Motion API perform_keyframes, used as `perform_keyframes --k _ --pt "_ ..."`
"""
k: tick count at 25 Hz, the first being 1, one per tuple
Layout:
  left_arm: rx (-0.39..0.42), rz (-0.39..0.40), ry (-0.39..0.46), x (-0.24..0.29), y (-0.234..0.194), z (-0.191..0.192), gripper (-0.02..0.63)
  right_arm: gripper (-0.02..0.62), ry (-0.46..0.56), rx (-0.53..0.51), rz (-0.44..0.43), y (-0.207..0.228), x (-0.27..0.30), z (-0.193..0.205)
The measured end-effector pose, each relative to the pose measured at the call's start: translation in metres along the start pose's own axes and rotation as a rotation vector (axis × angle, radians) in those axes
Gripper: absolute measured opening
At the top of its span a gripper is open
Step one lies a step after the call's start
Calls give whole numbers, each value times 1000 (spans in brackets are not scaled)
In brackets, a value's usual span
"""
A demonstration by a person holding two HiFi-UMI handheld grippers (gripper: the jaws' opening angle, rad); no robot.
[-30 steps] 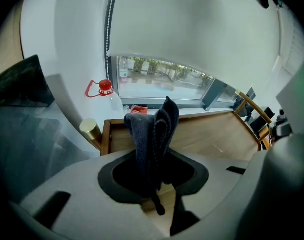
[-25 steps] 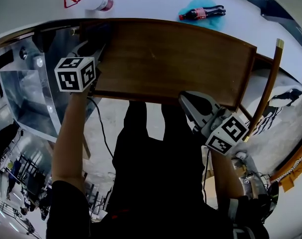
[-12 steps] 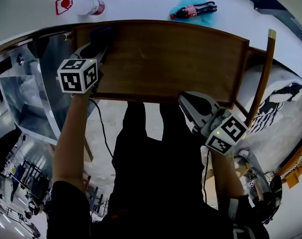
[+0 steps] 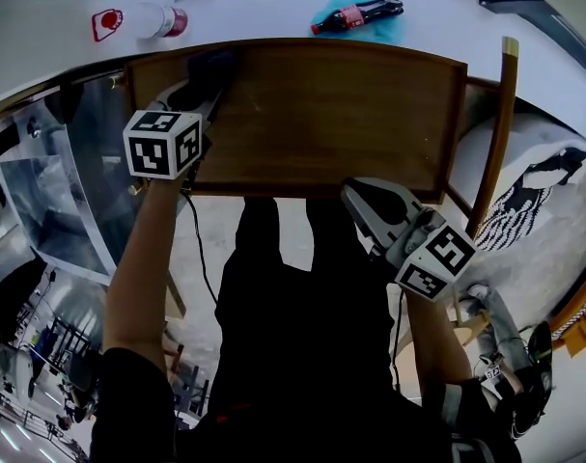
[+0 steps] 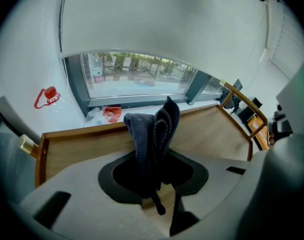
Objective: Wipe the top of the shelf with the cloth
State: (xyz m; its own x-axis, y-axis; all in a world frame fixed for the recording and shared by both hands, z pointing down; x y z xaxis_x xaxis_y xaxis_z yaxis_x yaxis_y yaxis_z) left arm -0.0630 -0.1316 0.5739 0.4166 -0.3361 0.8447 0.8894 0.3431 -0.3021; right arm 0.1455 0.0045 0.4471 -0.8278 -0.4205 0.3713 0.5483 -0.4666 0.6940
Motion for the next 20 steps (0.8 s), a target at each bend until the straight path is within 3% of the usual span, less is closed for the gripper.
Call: perform_keyframes --k 20 --pt "115 130 -36 52 102 -25 137 5 73 28 44 26 -44 -8"
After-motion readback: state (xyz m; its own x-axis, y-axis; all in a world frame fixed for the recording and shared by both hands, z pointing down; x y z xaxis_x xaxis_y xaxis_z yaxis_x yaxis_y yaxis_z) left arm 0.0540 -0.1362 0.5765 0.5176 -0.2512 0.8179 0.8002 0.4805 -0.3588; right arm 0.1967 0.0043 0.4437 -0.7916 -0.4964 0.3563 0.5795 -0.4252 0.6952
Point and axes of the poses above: the fingertips, and each gripper's own axes: x forward along the fingers, y to its right, z out of its underside, the point moved 1 cm from there along -x, backward along the fingers, and after that the axes turned 7 degrees about -x, right-handed, at the moved point
